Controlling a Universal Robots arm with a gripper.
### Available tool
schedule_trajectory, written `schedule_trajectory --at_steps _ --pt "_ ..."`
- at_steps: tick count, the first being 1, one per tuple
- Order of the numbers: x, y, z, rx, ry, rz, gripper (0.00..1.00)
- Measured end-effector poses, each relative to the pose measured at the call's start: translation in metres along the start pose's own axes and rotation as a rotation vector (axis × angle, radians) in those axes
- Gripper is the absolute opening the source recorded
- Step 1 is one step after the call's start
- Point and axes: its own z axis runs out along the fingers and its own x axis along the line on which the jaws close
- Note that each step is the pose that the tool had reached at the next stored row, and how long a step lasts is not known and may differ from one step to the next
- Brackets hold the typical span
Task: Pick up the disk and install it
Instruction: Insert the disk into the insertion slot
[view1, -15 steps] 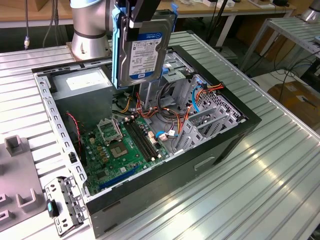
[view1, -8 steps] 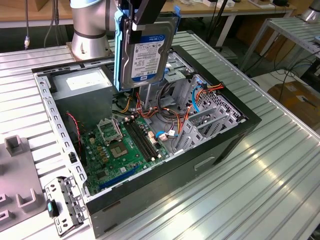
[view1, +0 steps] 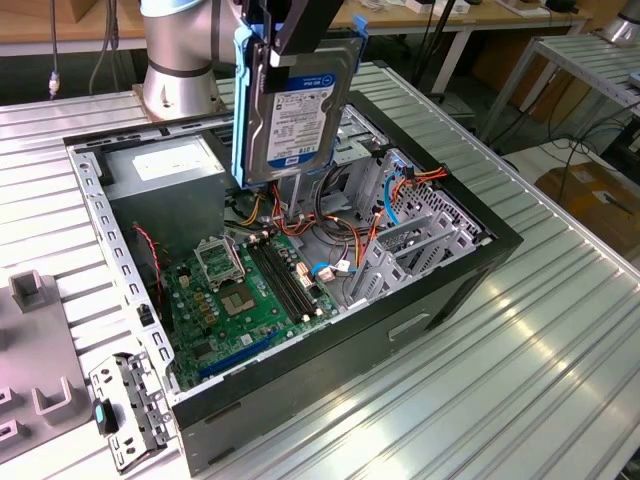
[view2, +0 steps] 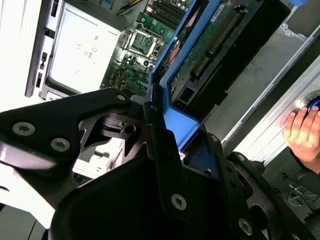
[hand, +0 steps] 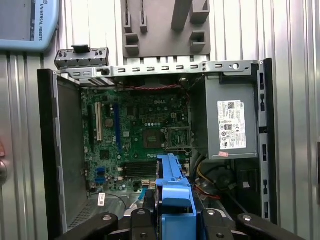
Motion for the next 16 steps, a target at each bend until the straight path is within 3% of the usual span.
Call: schedule_trajectory --at_steps 10,16 --pt "0.0138 -0.0010 0.0002 0.0000 0.0000 0.000 0.37" --pt "0.0290 -0.0018 0.0008 0.0000 -0.0002 0.000 0.37"
